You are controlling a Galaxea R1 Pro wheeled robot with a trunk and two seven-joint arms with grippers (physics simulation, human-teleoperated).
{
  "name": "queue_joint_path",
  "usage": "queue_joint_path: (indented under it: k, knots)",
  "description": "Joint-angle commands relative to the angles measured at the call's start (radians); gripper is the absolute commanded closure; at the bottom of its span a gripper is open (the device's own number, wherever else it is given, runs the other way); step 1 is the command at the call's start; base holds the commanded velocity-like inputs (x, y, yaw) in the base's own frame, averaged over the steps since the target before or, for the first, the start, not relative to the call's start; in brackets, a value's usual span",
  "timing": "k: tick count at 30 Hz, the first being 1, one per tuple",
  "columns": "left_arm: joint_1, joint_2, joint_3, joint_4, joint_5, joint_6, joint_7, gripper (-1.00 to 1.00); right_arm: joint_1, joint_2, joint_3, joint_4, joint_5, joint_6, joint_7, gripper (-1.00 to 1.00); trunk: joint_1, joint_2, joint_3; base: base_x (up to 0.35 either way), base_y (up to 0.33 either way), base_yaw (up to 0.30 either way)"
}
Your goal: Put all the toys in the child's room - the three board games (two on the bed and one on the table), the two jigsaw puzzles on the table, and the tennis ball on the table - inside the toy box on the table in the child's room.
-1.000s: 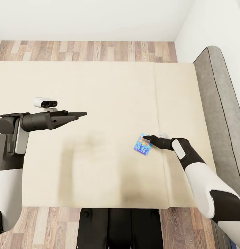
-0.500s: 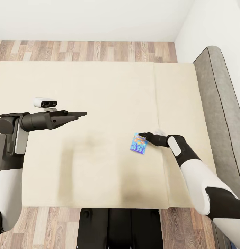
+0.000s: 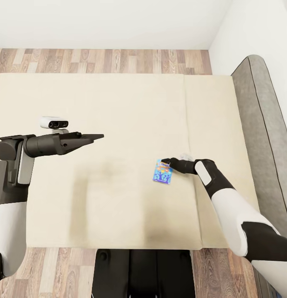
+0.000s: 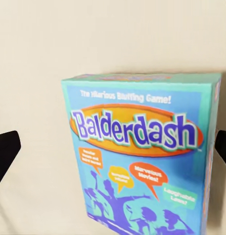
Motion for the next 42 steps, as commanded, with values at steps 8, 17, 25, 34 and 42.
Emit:
queue_joint_path:
  k: [8,17,25,34,42]
  knots:
    - [0.0,0.0,-0.001,0.0,0.0,0.011,-0.004,-1.0,-0.008,0.009,0.0,0.0,0.002,0.005,-0.002,-1.0,0.001,-0.002,-0.001,0.0,0.0,0.0]
    - [0.0,0.0,-0.002,0.0,0.0,0.01,-0.004,-1.0,-0.016,0.046,0.021,0.0,0.001,0.006,-0.048,-1.0,0.001,-0.002,-0.001,0.0,0.0,0.0]
    - [0.0,0.001,-0.002,0.0,0.0,0.01,-0.004,-1.0,-0.019,0.051,0.029,0.005,0.002,0.006,-0.052,-1.0,0.001,-0.002,-0.001,0.0,0.0,0.0]
    - [0.0,0.002,-0.002,0.0,0.0,0.01,-0.004,-1.0,-0.022,0.061,0.033,0.004,0.001,0.007,-0.054,-1.0,0.001,-0.002,-0.001,0.0,0.0,0.0]
    - [0.0,0.002,-0.002,0.0,0.0,0.009,-0.004,-1.0,-0.024,0.082,0.046,0.004,0.002,0.007,-0.055,-1.0,0.001,-0.002,-0.001,0.0,0.0,0.0]
